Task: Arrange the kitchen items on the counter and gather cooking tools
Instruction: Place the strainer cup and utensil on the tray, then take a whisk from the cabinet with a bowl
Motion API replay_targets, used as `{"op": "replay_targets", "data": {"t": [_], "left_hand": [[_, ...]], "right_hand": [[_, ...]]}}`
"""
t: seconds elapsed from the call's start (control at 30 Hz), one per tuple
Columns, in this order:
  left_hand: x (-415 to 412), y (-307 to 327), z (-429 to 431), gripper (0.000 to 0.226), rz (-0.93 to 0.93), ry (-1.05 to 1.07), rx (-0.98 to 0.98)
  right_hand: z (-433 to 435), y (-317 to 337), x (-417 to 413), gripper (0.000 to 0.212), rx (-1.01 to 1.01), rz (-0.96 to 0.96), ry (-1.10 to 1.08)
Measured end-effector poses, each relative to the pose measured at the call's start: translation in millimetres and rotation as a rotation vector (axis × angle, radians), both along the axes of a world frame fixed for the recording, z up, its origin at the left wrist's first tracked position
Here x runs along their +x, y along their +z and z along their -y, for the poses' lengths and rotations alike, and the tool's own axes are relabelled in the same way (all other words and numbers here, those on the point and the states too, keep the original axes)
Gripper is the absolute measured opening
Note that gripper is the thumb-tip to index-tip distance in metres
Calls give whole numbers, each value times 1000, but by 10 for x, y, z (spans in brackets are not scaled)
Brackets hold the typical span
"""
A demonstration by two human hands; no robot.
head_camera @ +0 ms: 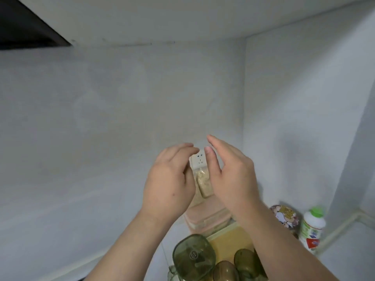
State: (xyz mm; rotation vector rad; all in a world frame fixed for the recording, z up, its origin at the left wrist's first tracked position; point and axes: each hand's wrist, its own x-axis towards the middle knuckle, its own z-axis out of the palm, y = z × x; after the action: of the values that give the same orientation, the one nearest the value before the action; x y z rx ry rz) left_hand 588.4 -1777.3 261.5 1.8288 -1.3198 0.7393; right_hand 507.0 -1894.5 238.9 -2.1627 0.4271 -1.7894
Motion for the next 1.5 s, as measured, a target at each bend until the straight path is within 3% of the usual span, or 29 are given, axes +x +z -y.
{"op": "replay_targets", "data": {"t": [0.33,0.6,0.87,1.0,1.17,1.33,1.47,1.5], "left_hand": [[-431,880,17,42,397,-145,-268],[-607,1384,182,42,552,-203,-336],[-766,2472,305,47,692,-71,-463],[-797,3051,452,48,753,16,-444],[-850,3654,753,55,850,267,-213],[-736,4005,956,44,1125,495,-140],[-717,4074,980,12,1328,576,-96],[-724,4071,989,17,1342,584,-88]], "right_hand": [[-4,895,-384,25,-253,380,-58],[125,1412,-522,27,-304,500,-102],[400,2357,-664,26,-328,608,-130],[572,2827,-684,28,-336,600,-170],[737,3299,-668,34,-330,524,-180],[885,3506,-628,38,-351,372,-196],[971,3458,-566,34,-309,278,-200],[976,3448,-556,33,-298,275,-194]]}}
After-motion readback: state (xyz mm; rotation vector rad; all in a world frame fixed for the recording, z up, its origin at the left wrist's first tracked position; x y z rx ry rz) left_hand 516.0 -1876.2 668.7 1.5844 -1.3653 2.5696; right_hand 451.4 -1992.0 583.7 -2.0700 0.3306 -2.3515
